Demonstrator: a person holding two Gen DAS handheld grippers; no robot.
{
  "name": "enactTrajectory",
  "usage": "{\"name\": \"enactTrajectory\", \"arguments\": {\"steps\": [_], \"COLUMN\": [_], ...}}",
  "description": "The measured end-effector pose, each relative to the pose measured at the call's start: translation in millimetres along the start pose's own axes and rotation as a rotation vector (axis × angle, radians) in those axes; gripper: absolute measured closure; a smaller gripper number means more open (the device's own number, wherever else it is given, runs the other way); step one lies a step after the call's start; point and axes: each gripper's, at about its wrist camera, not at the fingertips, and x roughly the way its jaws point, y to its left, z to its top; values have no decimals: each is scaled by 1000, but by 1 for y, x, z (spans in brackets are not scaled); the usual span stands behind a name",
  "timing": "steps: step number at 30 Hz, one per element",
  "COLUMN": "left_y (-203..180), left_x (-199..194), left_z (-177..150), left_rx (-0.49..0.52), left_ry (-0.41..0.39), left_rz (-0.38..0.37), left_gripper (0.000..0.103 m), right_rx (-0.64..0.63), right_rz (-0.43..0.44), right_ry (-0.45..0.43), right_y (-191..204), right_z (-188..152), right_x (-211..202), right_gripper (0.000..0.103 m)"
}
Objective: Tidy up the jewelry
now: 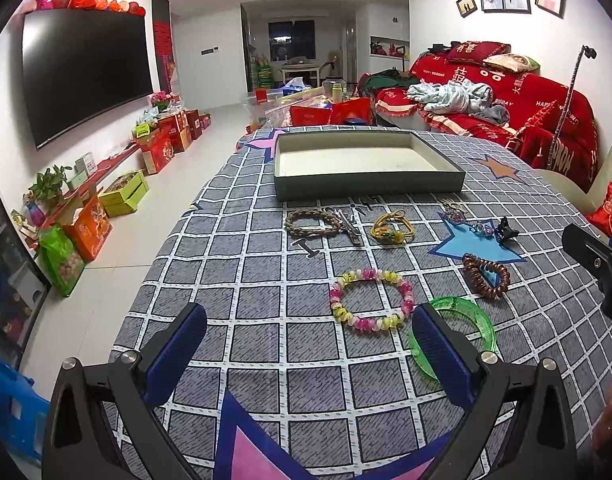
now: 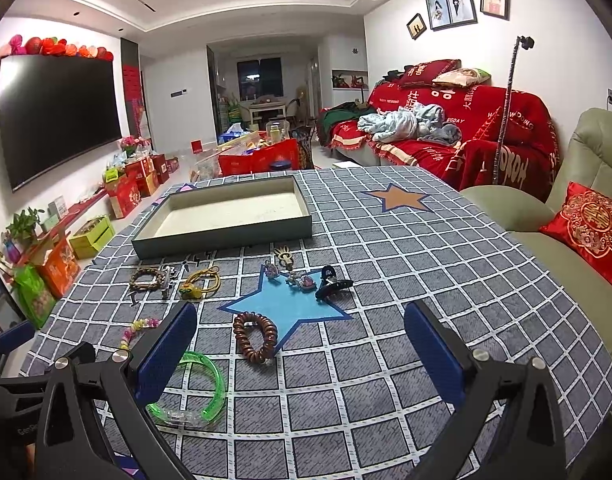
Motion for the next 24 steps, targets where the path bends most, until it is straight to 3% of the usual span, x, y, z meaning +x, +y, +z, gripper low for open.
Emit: {"name": "enactTrajectory", "arguments": {"steps": [24], "left_y": [1], "left_x": [2], "left_z": [-2], "left_rx": [-4], "left_ry": [7], "left_rz": [10], "left_gripper": [0], "right_rx": [1], "right_rz": [1], "right_ry": [-1], "right_y": [-2], "right_z": [0], "right_x": [-2], "right_gripper": [0]}}
